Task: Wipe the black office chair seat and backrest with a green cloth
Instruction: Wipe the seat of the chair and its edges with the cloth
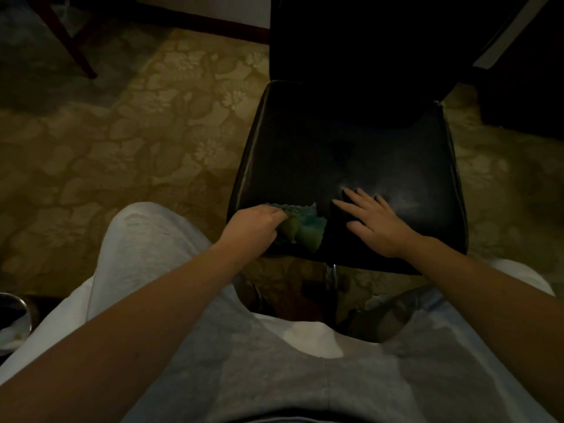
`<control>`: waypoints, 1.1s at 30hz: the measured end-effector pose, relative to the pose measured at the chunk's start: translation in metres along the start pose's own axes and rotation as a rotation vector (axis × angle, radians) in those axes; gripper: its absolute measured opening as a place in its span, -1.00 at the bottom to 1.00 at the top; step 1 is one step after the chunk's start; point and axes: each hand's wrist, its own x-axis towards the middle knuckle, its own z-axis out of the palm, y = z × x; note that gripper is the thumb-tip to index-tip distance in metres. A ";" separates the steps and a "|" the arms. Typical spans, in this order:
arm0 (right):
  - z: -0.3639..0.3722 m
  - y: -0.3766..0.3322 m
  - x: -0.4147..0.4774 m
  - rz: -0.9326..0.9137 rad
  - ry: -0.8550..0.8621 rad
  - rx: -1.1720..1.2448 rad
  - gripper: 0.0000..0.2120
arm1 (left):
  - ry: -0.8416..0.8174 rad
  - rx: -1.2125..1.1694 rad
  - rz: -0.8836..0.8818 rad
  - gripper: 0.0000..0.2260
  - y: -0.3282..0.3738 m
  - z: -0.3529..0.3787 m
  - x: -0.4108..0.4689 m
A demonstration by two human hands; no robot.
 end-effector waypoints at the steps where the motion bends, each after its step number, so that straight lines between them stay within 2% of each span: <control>1: 0.000 0.000 0.001 0.004 -0.019 0.023 -0.48 | -0.008 -0.001 -0.015 -0.66 -0.003 0.000 -0.002; 4: -0.001 -0.003 0.002 0.018 -0.047 0.065 -0.44 | -0.002 -0.001 -0.049 -0.69 -0.007 0.006 -0.007; 8: 0.003 -0.008 0.005 0.025 -0.058 0.090 -0.45 | -0.014 0.010 -0.028 -0.57 0.006 0.019 -0.002; 10: 0.003 -0.009 0.007 0.040 -0.063 0.095 -0.42 | -0.006 0.041 0.017 -0.56 0.016 0.023 0.002; 13: 0.002 -0.009 0.006 0.045 -0.059 0.099 -0.50 | -0.025 0.086 0.095 -0.56 0.021 0.024 0.006; 18: -0.001 -0.003 0.006 0.025 -0.081 0.104 -0.49 | -0.063 0.150 0.256 -0.64 -0.013 0.008 0.003; 23: 0.003 -0.010 0.008 0.042 -0.043 0.096 -0.49 | -0.064 0.157 0.247 -0.70 -0.026 0.003 -0.004; 33: -0.003 -0.021 0.011 0.090 -0.106 0.043 -0.48 | -0.029 0.130 0.286 -0.66 0.016 0.026 0.011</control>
